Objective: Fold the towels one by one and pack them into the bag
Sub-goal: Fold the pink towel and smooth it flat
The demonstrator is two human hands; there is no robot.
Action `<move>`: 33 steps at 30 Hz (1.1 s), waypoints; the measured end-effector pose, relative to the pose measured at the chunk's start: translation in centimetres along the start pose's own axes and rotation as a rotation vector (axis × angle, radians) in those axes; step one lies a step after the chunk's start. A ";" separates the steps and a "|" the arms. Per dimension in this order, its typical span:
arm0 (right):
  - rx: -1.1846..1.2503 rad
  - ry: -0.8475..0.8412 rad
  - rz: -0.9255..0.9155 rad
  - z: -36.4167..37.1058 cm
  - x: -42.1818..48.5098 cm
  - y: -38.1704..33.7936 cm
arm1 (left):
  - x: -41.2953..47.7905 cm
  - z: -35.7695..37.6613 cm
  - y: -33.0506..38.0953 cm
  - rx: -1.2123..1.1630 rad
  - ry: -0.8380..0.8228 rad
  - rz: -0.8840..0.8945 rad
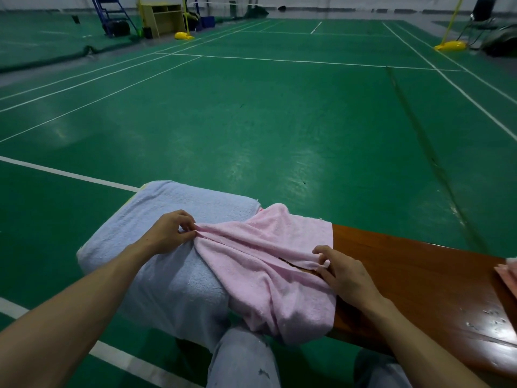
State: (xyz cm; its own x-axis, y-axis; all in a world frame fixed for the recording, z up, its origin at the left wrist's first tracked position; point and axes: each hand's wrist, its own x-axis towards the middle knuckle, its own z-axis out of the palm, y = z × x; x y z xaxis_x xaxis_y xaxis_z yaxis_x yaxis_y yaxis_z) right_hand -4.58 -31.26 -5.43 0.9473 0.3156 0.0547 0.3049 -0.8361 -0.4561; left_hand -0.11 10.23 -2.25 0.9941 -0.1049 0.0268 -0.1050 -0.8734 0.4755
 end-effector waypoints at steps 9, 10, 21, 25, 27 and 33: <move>-0.044 -0.047 -0.051 -0.2 0.2 0.4 | 0.0 -0.1 0.4 -0.024 -0.008 0.014; -0.037 -0.038 -0.037 -0.2 0.2 0.4 | 0.0 -0.1 0.5 -0.027 -0.009 0.016; 0.111 0.060 0.069 -0.1 -0.3 0.2 | -0.6 -0.3 0.6 -0.062 0.008 0.006; 0.163 0.061 0.085 -0.6 -0.8 0.3 | -0.6 -0.4 0.5 -0.098 0.052 -0.011; 0.173 0.065 0.092 -0.7 -1.0 0.5 | -0.6 -0.3 0.8 -0.113 0.062 -0.026; 0.218 0.047 0.105 -1.1 -1.6 1.0 | -0.5 -0.2 1.2 -0.112 0.051 -0.044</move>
State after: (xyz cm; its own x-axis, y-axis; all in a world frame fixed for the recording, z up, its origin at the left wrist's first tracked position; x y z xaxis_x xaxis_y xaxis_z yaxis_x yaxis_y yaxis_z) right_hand -5.71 -33.11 -5.05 0.9777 0.2067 0.0360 0.1811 -0.7447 -0.6424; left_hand -0.68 9.33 -1.55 0.9980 -0.0409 0.0472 -0.0606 -0.8177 0.5725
